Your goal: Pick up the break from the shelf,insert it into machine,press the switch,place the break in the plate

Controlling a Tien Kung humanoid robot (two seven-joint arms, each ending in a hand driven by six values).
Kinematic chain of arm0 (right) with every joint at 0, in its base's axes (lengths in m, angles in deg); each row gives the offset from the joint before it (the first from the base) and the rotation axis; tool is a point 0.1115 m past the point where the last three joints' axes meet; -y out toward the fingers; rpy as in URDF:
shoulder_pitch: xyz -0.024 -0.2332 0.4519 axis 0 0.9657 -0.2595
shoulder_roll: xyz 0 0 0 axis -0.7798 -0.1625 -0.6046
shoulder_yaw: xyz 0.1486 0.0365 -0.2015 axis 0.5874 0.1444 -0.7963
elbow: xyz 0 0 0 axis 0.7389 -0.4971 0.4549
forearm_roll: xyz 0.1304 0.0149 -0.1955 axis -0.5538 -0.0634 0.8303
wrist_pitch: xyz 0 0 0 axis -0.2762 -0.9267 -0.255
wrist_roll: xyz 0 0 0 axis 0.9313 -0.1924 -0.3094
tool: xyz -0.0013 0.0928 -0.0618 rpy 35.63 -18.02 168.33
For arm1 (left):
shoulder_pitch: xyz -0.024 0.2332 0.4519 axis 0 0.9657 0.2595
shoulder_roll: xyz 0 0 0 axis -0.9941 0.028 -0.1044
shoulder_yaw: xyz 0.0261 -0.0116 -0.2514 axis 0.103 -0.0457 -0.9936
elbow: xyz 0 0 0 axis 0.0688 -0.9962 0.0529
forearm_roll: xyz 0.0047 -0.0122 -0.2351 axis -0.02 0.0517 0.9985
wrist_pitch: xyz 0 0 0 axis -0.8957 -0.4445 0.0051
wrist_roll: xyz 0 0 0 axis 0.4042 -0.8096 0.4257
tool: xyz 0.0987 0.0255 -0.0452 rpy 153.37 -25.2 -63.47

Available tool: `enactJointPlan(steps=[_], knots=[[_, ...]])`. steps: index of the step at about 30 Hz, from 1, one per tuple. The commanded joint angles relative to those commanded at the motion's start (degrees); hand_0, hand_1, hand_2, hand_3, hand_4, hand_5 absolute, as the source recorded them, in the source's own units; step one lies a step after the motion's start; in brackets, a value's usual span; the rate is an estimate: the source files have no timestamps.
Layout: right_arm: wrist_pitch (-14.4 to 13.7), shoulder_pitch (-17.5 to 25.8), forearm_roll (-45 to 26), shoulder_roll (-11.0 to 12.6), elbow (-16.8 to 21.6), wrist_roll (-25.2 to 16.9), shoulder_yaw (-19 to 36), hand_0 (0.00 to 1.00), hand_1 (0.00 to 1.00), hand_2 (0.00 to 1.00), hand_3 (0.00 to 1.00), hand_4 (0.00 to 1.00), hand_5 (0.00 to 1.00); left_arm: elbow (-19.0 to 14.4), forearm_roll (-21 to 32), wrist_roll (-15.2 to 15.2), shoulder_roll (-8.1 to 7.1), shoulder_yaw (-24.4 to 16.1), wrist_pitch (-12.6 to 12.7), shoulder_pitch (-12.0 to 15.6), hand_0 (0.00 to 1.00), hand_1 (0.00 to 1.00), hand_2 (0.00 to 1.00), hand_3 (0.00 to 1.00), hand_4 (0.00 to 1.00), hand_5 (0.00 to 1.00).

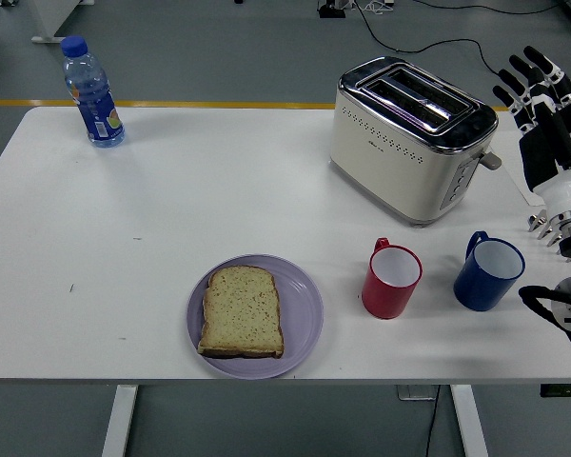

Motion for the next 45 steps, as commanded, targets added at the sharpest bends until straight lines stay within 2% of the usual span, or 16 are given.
enactJointPlan(steps=[16, 24, 45], knots=[[0.4, 5.0, -0.6, -0.1, -0.8, 0.4, 7.4, 0.830, 0.768, 0.757, 0.717, 0.526, 0.335, 0.0, 0.1, -0.1, 0.08, 0.1, 0.0, -0.3, 0.690, 0.703, 0.690, 0.564, 0.284, 0.825], [1.0, 8.5, -3.4, -0.2, -1.4, 1.1, 12.0, 0.829, 0.766, 0.756, 0.715, 0.523, 0.332, 0.0, 0.0, -0.1, 0.12, 0.0, 0.0, -0.2, 0.690, 0.702, 0.689, 0.565, 0.283, 0.825], [2.8, 13.8, -9.2, -2.1, -4.9, 1.5, 19.5, 0.806, 0.736, 0.724, 0.686, 0.514, 0.336, 0.0, -0.3, -0.2, 0.27, -0.1, -0.1, -0.3, 0.689, 0.700, 0.688, 0.566, 0.282, 0.829]])
